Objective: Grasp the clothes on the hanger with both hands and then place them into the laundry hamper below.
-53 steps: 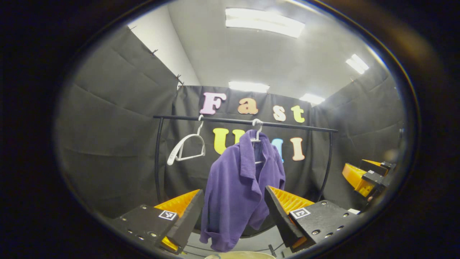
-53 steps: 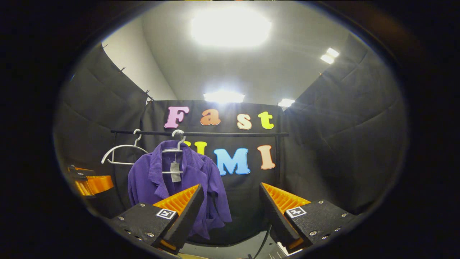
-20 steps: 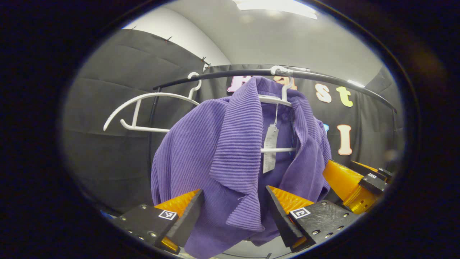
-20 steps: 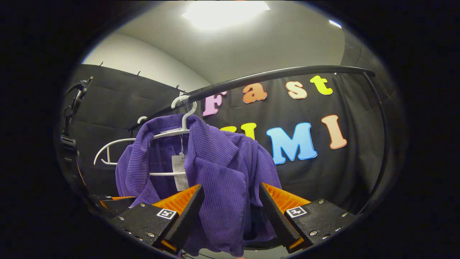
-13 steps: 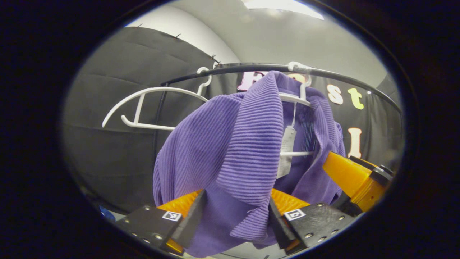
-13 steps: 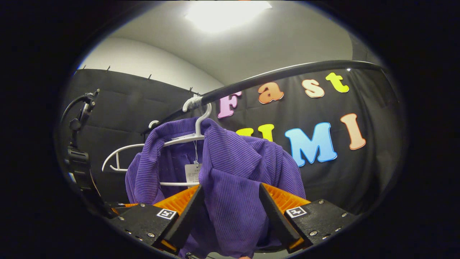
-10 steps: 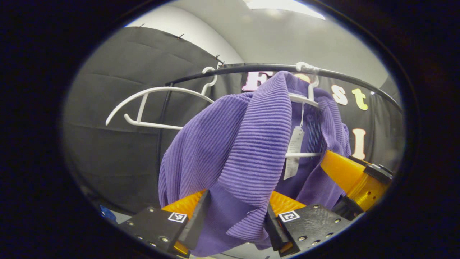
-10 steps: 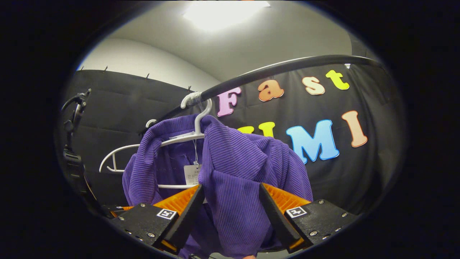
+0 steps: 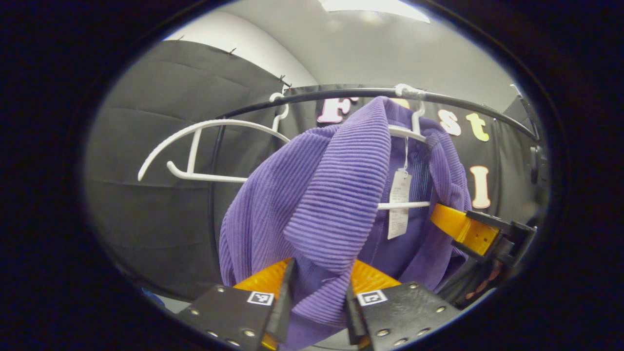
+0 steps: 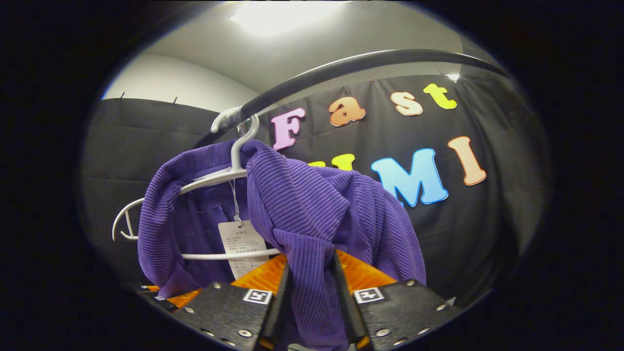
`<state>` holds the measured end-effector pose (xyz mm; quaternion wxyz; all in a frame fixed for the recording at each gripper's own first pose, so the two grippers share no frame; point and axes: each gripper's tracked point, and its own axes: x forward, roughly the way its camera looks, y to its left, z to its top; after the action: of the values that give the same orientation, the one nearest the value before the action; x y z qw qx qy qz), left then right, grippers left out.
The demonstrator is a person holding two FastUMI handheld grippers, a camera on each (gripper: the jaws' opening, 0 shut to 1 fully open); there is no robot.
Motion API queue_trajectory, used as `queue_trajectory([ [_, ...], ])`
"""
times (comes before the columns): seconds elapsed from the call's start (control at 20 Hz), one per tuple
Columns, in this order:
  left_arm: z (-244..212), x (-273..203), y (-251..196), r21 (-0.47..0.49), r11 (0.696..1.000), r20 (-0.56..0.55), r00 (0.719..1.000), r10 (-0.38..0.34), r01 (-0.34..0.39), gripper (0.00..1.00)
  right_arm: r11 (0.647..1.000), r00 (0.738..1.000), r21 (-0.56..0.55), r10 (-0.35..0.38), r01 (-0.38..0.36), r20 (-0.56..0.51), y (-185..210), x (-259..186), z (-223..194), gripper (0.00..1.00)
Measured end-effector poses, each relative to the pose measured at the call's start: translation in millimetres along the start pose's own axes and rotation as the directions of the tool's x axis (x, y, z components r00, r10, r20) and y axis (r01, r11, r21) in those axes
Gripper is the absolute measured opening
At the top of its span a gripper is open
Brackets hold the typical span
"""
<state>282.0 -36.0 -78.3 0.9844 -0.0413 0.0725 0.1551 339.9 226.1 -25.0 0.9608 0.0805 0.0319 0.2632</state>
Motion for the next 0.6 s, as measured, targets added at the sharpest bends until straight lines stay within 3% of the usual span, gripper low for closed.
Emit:
queue_trajectory([
  [0.05, -2.6, 4.2, -2.9, 0.014, 1.0, -0.003, 1.0, -0.022, 0.022, 0.34, 1.0, 0.999, -0.004, -0.022, 0.022, 0.036, -5.6, -0.3, 8.5, 0.29],
  [0.1, -1.9, 3.9, 2.5, 0.042, 0.999, 0.0, 1.0, 0.006, -0.006, 0.28, 1.0, 0.998, -0.003, -0.024, 0.024, 0.065, -7.9, -1.5, 16.0, 0.07],
  [0.25, 7.6, 2.4, -2.3, 0.086, 0.996, 0.015, 1.0, -0.025, 0.024, 0.09, 0.999, 0.992, -0.031, -0.04, 0.044, 0.12, -23.8, 0.8, 34.5, 0.02],
  [0.4, 22.3, -5.0, 12.4, 0.094, 0.996, 0.04, 0.999, 0.004, -0.007, 0.1, 0.99, 0.97, -0.075, -0.101, 0.12, 0.221, -50.8, 0.6, 67.8, 0.01],
  [0.45, 26.8, -7.2, 21.0, 0.104, 0.994, 0.049, 0.999, 0.018, -0.023, 0.05, 0.986, 0.963, -0.093, -0.109, 0.135, 0.246, -55.7, 1.2, 75.7, 0.02],
  [0.6, 47.7, -19.1, 40.3, 0.126, 0.99, 0.09, 0.995, 0.049, -0.06, 0.09, 0.972, 0.944, -0.163, -0.114, 0.17, 0.309, -62.9, 6.0, 94.5, 0.02],
])
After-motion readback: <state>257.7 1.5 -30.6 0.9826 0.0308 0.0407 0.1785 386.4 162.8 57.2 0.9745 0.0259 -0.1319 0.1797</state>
